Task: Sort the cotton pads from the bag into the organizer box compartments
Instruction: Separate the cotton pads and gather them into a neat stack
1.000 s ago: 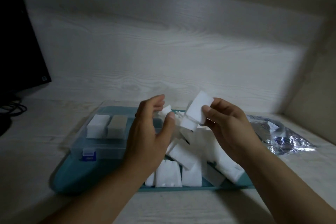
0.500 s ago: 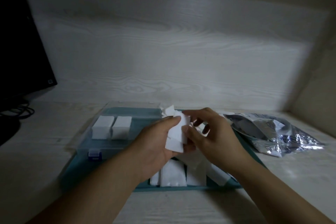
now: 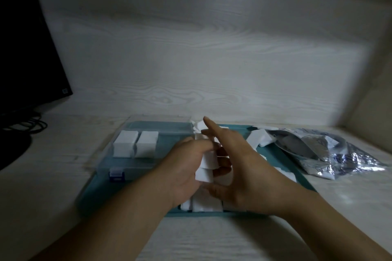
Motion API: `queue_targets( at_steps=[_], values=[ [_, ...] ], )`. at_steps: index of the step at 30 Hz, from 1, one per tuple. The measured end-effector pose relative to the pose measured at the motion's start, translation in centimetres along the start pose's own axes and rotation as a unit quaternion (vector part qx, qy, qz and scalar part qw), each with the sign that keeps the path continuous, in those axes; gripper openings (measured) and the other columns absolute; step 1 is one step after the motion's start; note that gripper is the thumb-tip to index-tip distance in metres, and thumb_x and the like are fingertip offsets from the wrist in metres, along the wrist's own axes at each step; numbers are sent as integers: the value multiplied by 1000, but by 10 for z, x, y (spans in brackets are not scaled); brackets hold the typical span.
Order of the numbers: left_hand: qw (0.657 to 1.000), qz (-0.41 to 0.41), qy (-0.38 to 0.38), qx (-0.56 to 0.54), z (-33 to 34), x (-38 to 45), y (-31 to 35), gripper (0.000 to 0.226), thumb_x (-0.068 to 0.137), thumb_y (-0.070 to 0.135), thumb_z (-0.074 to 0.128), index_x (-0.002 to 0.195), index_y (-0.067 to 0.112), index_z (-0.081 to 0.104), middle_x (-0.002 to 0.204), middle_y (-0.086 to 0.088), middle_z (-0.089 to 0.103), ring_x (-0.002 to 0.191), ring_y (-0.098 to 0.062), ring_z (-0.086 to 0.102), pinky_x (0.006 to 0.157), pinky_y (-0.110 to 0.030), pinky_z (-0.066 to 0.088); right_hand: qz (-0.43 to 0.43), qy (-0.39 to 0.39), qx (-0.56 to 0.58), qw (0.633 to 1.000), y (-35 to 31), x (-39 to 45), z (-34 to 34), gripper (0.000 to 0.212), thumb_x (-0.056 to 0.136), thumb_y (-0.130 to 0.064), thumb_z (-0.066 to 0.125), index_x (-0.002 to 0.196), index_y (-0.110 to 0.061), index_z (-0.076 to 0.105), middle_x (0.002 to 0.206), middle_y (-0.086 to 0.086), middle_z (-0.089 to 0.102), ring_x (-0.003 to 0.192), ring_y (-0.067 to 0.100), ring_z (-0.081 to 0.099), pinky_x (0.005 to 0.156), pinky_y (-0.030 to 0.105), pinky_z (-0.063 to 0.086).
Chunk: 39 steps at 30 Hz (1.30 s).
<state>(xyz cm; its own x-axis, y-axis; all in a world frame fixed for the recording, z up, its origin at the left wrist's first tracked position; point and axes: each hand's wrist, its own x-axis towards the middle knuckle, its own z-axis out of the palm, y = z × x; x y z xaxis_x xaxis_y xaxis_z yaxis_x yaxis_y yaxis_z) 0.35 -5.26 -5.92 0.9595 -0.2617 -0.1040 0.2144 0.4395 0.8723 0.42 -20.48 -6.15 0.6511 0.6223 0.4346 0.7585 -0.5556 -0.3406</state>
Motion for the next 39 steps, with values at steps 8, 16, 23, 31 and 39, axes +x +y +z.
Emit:
queue_targets(
  at_steps=[8, 16, 23, 31, 39],
  values=[
    [1000, 26, 14, 0, 1, 2, -3, 30, 93, 1, 53, 121, 2, 64, 88, -19, 66, 75, -29, 59, 59, -32, 48, 5, 25, 22, 999, 1, -1, 3, 109, 76, -32, 80, 153, -41, 4, 137, -18, 44, 124, 3, 43, 103, 19, 37],
    [999, 30, -7, 36, 1, 1, -4, 27, 92, 6, 57, 116, 5, 69, 96, -18, 68, 87, -31, 60, 69, -36, 50, 4, 18, 56, 998, -1, 0, 3, 104, 77, -27, 80, 153, -40, 11, 131, -18, 50, 116, 3, 50, 95, 16, 44],
    [999, -9, -6, 37, 0, 0, -4, 21, 94, 8, 59, 111, 2, 69, 91, -22, 63, 76, -28, 62, 57, -32, 53, 1, 34, 31, 999, 1, -2, -2, 101, 77, -38, 79, 153, -40, 13, 132, -16, 49, 120, 4, 48, 96, 12, 41],
    [999, -12, -14, 35, 1, -1, -2, 30, 94, 10, 58, 121, -1, 65, 103, -25, 61, 94, -34, 58, 74, -39, 43, -6, 43, 5, 999, 4, -1, -1, 101, 76, -30, 81, 152, -43, 15, 132, -19, 48, 121, 2, 46, 100, 22, 42],
    [999, 18, 46, 13, 1, -2, 4, 19, 96, 9, 53, 111, 10, 65, 76, -13, 66, 59, -23, 57, 54, -31, 48, 50, 103, 109, 988, 8, 1, -20, 81, 81, -36, 76, 148, -37, 31, 130, -18, 54, 122, -2, 50, 100, 16, 41]
  ],
)
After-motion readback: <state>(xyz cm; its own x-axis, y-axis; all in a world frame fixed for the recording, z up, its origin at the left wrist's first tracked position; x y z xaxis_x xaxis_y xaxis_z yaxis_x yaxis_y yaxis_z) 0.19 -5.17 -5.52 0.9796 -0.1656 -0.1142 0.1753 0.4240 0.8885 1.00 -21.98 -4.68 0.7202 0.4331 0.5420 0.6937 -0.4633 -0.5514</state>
